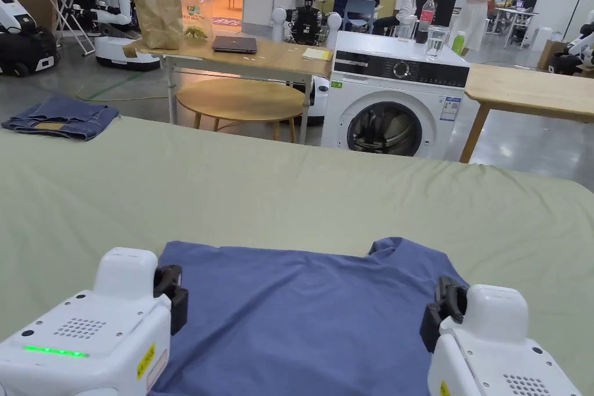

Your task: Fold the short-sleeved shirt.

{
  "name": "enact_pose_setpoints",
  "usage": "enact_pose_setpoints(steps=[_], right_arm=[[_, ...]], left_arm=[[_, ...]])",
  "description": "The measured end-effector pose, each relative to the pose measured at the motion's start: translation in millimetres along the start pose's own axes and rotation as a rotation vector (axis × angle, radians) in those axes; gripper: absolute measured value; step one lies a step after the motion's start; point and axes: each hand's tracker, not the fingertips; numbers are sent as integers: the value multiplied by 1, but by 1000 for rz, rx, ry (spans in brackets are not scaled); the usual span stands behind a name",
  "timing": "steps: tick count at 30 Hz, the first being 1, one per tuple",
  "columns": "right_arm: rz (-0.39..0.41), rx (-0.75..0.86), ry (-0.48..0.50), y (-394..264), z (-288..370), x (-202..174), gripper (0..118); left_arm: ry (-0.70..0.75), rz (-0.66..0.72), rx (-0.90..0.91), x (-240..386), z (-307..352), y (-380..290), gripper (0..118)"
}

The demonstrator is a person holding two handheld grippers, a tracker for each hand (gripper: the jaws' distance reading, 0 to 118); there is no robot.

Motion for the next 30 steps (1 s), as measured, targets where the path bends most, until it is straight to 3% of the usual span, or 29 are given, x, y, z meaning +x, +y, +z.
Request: enact_pose_setpoints(steps=[7, 14, 17, 20, 21, 23, 30], right_arm=[[44, -38, 31, -2, -12, -1, 0], [69, -113, -2, -10, -42, 18, 0], [64, -149, -19, -13, -55, 27, 0], [67, -183, -40, -16, -67, 33, 0], [69, -190, -44, -17, -71, 35, 0], [81, -212, -62, -19, -77, 38, 0], [87, -260, -90, -26, -92, 51, 0]], left_arm=[[5, -9, -115, -23, -46, 5, 0], [-29, 149, -323, -107, -166, 51, 0], [-7, 144, -429, -129, -226, 65, 0], [1, 160, -552, -144, -275, 70, 8], [-17, 179, -580, -148, -289, 69, 21], [-18, 191, -647, -151, -311, 65, 60], [88, 84, -796, -142, -361, 35, 63]])
